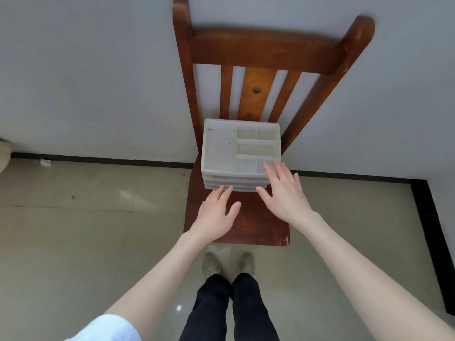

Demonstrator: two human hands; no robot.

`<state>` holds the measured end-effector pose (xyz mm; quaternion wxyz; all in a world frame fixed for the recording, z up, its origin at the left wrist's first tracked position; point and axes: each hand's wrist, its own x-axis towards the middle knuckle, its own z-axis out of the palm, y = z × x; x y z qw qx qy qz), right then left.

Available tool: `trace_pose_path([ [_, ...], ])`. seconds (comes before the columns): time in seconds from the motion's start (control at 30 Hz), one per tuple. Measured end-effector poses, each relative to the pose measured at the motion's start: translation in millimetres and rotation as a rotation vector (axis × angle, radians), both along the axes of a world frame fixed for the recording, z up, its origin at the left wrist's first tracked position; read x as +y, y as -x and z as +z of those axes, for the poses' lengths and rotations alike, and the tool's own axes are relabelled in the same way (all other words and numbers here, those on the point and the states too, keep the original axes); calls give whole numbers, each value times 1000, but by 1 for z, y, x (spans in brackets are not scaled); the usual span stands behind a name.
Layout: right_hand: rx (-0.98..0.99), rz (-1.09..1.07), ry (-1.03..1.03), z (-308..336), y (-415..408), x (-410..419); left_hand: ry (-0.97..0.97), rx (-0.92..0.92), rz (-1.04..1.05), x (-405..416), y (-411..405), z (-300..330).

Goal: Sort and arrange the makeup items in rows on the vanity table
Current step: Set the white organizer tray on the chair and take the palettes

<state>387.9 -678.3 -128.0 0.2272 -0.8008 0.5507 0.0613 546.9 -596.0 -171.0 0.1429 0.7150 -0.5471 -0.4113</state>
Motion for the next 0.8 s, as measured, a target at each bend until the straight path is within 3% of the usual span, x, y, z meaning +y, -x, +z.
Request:
trace_pose_path([
  [0.23, 73, 134, 46, -79, -10, -62, -309, 779, 699, -48, 3, -77],
  [0.4, 118, 206, 100, -115, 2, -72, -290, 1239, 1065, -79, 12, -107],
  [0.67, 62, 191, 196, -129, 5, -73, -194, 1564, 1349, -95, 25, -112],
  [0.8, 28, 166, 215, -131, 4, -72, -170, 1611, 1386, -94, 28, -113],
])
